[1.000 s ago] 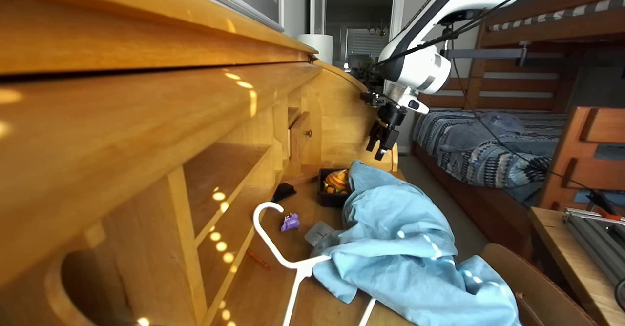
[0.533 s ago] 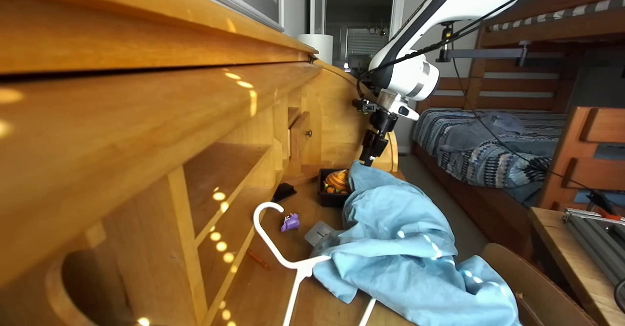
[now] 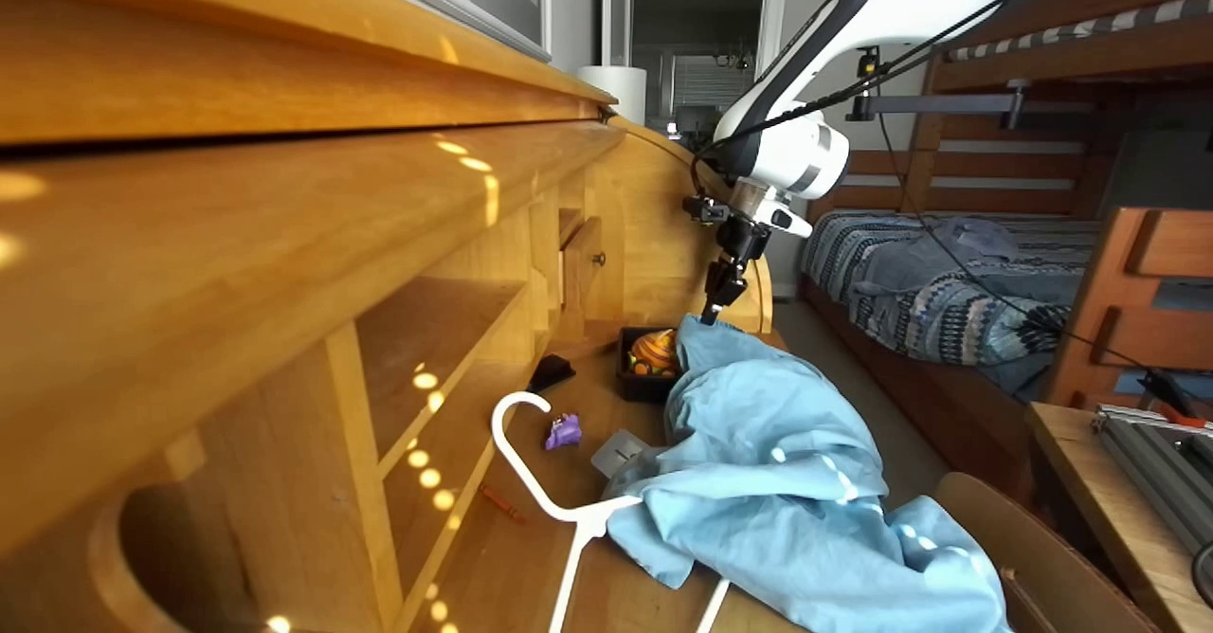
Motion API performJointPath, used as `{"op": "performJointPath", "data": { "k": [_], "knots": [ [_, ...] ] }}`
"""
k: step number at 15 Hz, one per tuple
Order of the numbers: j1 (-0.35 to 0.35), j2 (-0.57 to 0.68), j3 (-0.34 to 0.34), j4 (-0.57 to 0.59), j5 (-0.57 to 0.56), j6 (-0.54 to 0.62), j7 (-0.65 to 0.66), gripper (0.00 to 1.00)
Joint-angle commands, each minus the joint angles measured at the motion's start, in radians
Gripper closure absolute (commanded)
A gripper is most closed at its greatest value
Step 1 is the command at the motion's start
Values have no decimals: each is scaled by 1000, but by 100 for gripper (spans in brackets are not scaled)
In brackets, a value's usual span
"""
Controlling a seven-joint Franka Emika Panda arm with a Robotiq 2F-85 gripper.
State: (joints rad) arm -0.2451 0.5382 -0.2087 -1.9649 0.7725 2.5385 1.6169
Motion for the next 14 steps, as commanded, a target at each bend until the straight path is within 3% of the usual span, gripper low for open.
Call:
{"op": "performJointPath", "data": {
  "k": [1,7,14],
  "knots": [
    [-5,-3,8,17,18,0,4,100],
    [2,-68,43,38,51,137,-82,100],
    [32,-107,93,164,46,310,-112,100]
  ]
}}
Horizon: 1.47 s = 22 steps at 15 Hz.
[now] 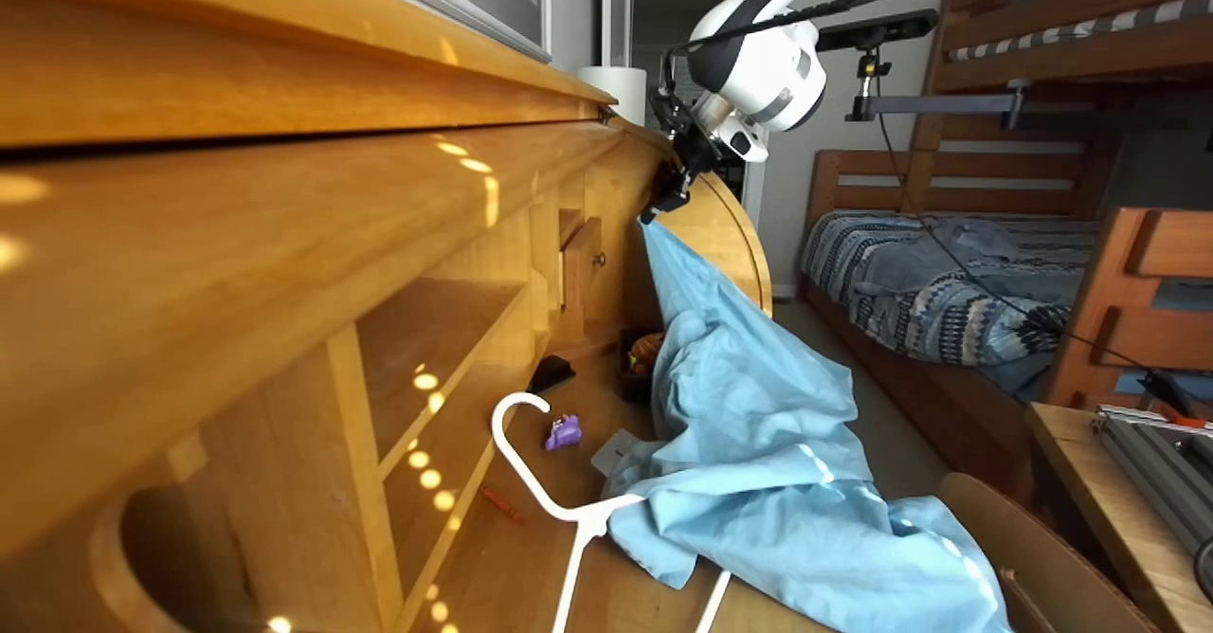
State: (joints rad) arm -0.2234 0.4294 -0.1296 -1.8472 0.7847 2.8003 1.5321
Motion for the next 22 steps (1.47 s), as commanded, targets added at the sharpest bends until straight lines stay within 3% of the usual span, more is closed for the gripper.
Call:
{"op": "performJointPath", "data": {
  "k": [1,3,4,6,9,15,16,22],
  "knots": [
    [14,5,17,53,33,55,-23,100],
    [19,10,17,54,30,60,-10,100],
    [21,8,14,48,24,53,-7,74],
    [19,7,14,40,27,50,-11,67],
    [16,-14,14,8,31,59,-22,45],
    [27,-253,-58,-302,-112,-76,-138,4],
    [28,-300,-74,-354,-157,-121,-163,0],
    [1,-559,-127,-575,-537,-350,-181,0]
  ]
}}
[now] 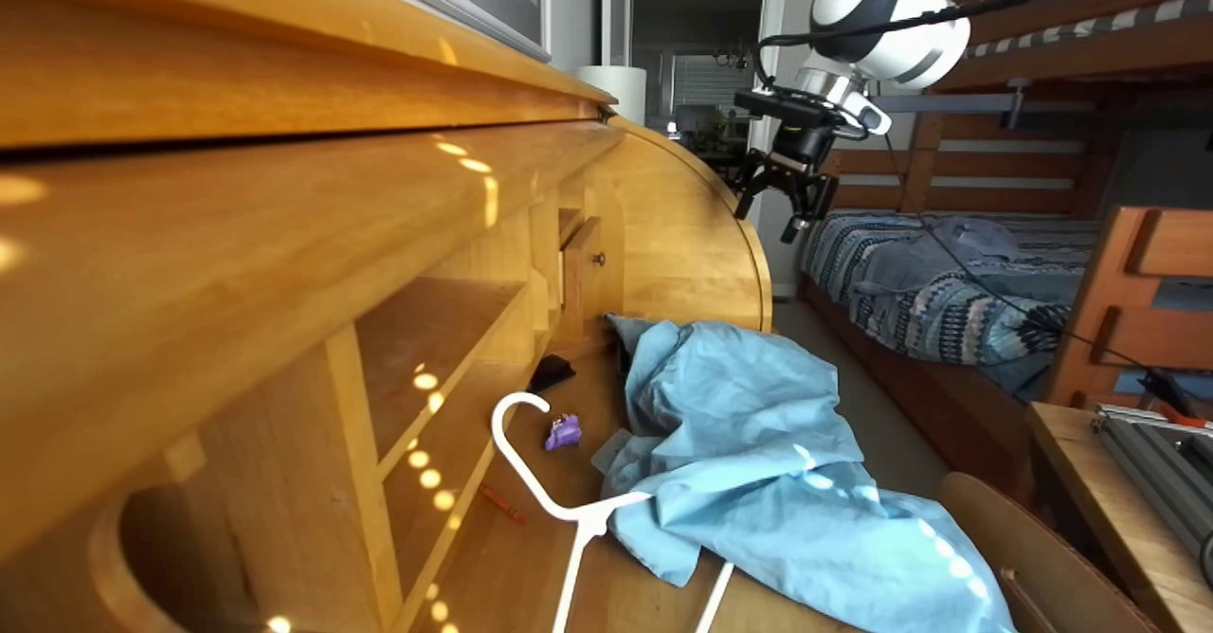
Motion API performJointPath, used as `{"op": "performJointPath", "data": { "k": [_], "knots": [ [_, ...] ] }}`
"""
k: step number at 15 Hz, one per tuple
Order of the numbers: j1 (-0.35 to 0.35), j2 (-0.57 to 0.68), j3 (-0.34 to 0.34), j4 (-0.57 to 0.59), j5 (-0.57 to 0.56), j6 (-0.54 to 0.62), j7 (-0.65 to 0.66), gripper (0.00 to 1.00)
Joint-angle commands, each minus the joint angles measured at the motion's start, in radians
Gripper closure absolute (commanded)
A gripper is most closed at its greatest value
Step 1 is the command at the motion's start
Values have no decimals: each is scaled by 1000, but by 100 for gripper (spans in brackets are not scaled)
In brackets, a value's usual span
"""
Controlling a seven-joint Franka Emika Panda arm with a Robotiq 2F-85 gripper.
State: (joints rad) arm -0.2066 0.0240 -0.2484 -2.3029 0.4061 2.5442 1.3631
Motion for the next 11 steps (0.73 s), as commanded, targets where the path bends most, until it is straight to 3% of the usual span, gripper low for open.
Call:
{"op": "performJointPath", "data": {
  "k": [1,4,9,10,11],
  "knots": [
    [-26,-187,-5,-139,-221,-135,-15,0],
    [-48,-268,26,-172,-378,-275,-19,0],
    [-45,-404,103,-249,-536,-484,-69,0],
    [-49,-313,86,-186,-471,-443,-48,0],
    [-49,-337,102,-201,-490,-465,-49,0]
  ]
}}
